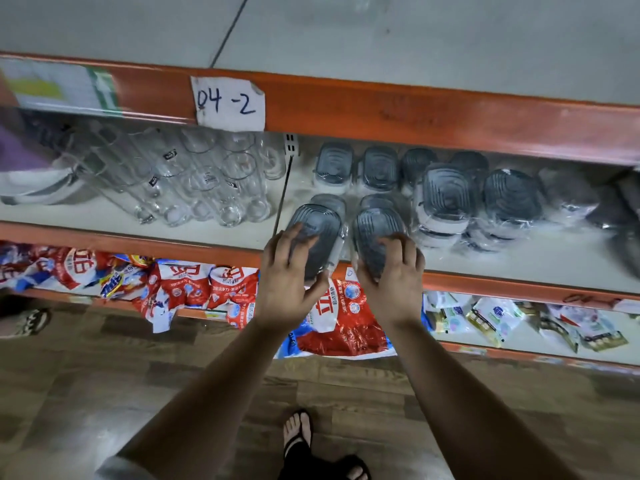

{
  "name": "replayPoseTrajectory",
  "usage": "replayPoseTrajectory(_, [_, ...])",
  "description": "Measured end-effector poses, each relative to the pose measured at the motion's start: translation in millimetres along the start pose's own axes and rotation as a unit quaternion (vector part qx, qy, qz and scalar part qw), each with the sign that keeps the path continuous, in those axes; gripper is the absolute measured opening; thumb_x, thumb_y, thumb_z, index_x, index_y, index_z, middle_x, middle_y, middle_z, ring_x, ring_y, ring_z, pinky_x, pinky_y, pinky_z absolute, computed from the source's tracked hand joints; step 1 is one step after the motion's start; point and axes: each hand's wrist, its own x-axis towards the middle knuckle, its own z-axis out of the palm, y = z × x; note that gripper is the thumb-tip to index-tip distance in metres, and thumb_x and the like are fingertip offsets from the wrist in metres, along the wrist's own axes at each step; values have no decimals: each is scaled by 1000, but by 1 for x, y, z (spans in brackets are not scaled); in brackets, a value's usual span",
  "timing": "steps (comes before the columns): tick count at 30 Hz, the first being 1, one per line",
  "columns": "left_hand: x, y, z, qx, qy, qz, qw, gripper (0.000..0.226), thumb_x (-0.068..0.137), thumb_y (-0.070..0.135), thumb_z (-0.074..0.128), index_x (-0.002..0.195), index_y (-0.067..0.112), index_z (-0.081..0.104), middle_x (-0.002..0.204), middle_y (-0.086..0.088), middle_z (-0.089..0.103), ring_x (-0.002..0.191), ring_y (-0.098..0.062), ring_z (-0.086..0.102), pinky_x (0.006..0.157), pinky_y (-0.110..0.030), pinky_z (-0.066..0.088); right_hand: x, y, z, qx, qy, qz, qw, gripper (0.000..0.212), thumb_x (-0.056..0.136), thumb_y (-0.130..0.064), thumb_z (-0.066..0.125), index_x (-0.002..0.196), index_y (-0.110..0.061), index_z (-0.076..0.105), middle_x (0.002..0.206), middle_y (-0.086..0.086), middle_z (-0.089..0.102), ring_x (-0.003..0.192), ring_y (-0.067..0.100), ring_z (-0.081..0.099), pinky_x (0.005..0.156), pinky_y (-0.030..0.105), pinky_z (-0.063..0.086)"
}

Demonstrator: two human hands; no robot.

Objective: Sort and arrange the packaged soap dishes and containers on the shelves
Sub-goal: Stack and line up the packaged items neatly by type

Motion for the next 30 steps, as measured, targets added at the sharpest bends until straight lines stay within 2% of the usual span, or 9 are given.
replayPoseTrajectory(5, [-25,36,-46,-3,5,13,1000,57,86,43,57,131,8,53,141,-12,43,124,-30,40,100,-41,40,-38,-10,-54,26,2,-3,1000,45,85,-33,66,119,-5,56,128,16,51,117,38,46,92,44,43])
replayPoseTrajectory(8, [-41,58,-76,-6,8,21,1000,58,85,42,59,133,11,51,143,-10,41,126,-30,39,101,-43,41,-57,-18,-89,43,18,-14,999,45,84,-32,63,119,-5,57,128,15,51,119,39,47,95,38,40])
replayPoseTrajectory(11, [-55,77,-104,-6,19,52,998,59,85,41,61,135,11,51,144,-10,41,127,-30,39,101,-44,42,-74,-27,-121,71,49,-22,996,41,82,-19,69,118,-2,57,128,17,51,118,40,47,96,42,39])
replayPoseTrajectory(13, [-59,90,-124,-5,42,87,995,58,86,42,59,135,12,49,143,-10,41,127,-31,40,102,-41,40,-85,-36,-142,105,71,-30,991,41,83,-22,65,118,-3,57,127,16,51,118,37,47,98,43,41])
replayPoseTrajectory(17, [-55,105,-160,-7,89,141,986,57,87,42,57,135,13,44,143,-11,39,131,-31,39,107,-40,35,-97,-54,-177,147,110,-67,981,44,83,-35,55,119,-10,55,132,8,46,125,24,43,98,23,34])
replayPoseTrajectory(21, [-27,112,-191,8,113,154,982,57,85,41,57,132,8,51,141,-14,44,129,-34,41,107,-42,37,-75,-71,-204,170,158,-99,968,40,82,-22,63,118,-7,55,134,10,43,128,22,40,105,17,30])
replayPoseTrajectory(22, [-16,112,-199,14,114,151,982,57,85,42,56,132,8,53,142,-14,45,129,-34,42,106,-42,37,-63,-77,-212,164,169,-106,966,40,82,-20,65,118,-7,56,133,10,43,127,22,40,105,18,31])
replayPoseTrajectory(26, [28,106,-222,17,102,135,985,57,86,43,54,132,10,54,142,-11,48,126,-33,45,104,-43,40,-12,-93,-234,99,167,-130,972,39,82,-12,72,117,-4,58,130,16,44,122,34,44,99,42,42])
replayPoseTrajectory(30, [74,89,-234,20,65,127,990,59,84,46,51,129,7,58,137,-12,53,122,-32,48,102,-48,43,39,-104,-241,-5,138,-123,983,38,81,-13,74,116,-4,63,124,21,49,114,40,46,96,45,40])
